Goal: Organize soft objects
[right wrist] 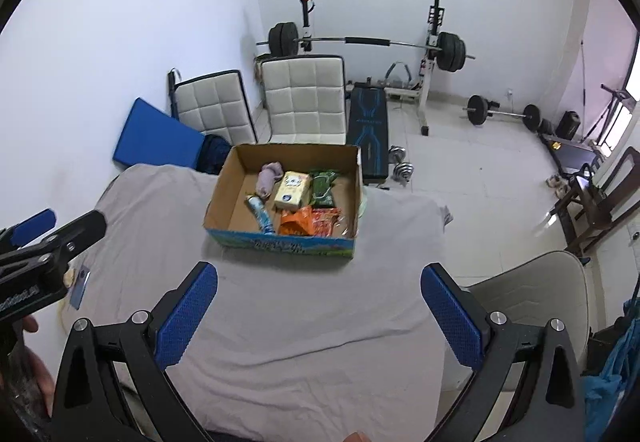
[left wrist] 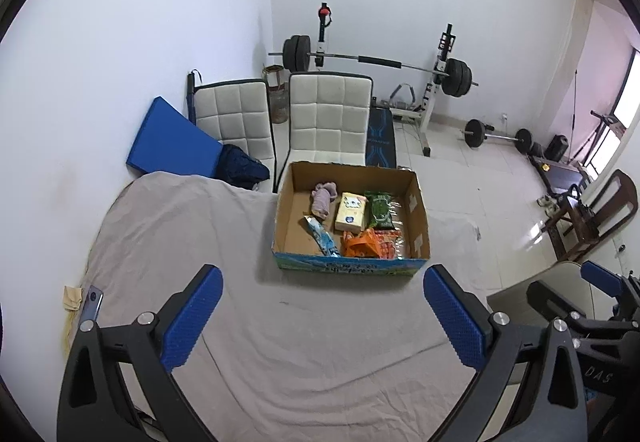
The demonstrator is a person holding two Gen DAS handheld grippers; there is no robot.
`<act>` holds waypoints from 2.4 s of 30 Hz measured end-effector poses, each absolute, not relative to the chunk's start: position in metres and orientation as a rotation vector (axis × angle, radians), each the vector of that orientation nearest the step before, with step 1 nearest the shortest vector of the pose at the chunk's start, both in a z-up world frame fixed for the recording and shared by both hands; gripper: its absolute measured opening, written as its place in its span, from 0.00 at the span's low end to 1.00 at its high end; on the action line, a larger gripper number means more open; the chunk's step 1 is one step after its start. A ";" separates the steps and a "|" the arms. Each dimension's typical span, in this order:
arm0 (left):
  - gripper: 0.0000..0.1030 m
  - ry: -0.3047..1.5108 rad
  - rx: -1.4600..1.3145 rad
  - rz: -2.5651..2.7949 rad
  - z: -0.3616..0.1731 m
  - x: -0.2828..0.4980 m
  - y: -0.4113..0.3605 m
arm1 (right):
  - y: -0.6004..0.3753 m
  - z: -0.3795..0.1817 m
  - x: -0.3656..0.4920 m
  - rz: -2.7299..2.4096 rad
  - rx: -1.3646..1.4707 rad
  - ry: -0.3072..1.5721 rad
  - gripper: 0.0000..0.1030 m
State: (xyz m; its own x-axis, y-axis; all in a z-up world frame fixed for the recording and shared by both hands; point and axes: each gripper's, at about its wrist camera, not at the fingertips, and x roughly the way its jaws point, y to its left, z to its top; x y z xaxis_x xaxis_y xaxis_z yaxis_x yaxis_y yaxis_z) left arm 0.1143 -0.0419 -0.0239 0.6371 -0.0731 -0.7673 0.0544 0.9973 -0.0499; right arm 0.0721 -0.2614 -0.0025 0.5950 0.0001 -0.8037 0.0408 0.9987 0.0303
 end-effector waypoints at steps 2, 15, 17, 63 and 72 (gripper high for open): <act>1.00 0.885 -0.021 -0.072 -0.028 0.118 -0.043 | -0.263 -0.003 0.077 -0.034 0.050 0.928 1.00; 1.00 0.871 0.010 -0.034 -0.035 0.131 -0.048 | -0.268 -0.011 0.109 -0.066 0.048 0.905 1.00; 1.00 0.870 0.009 -0.033 -0.034 0.131 -0.048 | -0.269 -0.011 0.111 -0.067 0.048 0.905 1.00; 1.00 0.858 0.033 -0.035 -0.031 0.138 -0.056 | -0.272 -0.015 0.127 -0.094 0.029 0.888 1.00; 1.00 0.857 0.034 -0.036 -0.029 0.139 -0.056 | -0.272 -0.012 0.126 -0.098 0.028 0.885 1.00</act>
